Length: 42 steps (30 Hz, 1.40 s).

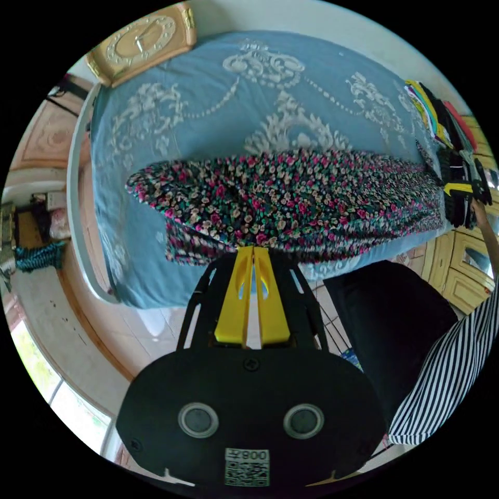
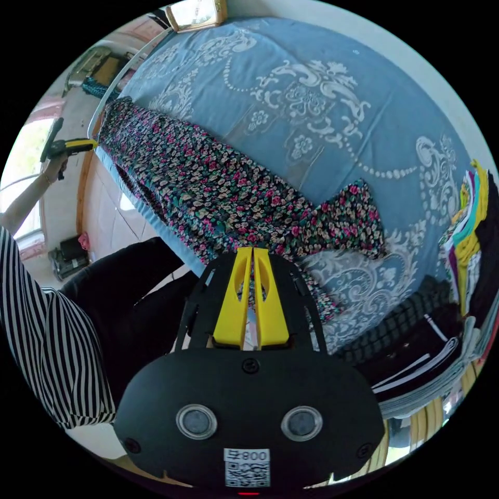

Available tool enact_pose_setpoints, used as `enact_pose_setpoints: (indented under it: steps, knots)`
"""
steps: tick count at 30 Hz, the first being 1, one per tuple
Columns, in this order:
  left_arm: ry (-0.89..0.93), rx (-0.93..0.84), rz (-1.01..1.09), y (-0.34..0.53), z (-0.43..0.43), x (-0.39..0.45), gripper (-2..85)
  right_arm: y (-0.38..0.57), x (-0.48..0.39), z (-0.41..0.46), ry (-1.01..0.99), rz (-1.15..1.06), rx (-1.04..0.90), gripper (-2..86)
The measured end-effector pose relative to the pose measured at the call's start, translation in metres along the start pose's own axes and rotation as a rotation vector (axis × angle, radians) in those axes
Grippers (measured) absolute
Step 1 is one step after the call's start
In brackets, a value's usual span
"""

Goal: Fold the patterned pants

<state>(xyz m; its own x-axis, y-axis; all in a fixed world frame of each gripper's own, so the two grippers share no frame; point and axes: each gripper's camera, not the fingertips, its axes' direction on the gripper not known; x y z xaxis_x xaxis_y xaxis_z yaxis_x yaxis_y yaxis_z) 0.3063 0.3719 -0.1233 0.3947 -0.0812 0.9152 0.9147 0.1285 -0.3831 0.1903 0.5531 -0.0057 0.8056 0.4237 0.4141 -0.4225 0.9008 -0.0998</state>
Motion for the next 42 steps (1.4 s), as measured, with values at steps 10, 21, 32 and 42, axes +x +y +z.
enact_pose_setpoints:
  steps: [10, 21, 32, 42]
  knots:
    - [0.013, -0.067, -0.046, 0.008, 0.063, 0.023, 0.3, 0.062, 0.000, 0.024, -0.063, 0.072, -0.025, 0.2]
    - [-0.011, -0.216, -0.067, -0.021, 0.154, 0.070, 0.4, 0.126, 0.016, 0.068, -0.151, 0.187, -0.025, 0.4]
    - [0.031, -0.309, -0.091, -0.055, 0.200, 0.120, 0.8, 0.210, 0.046, 0.085, -0.348, 0.340, 0.095, 2.8]
    - [0.257, -0.061, 0.085, -0.135, 0.192, 0.250, 1.6, 0.287, 0.081, 0.036, -0.388, 0.549, 0.337, 8.1]
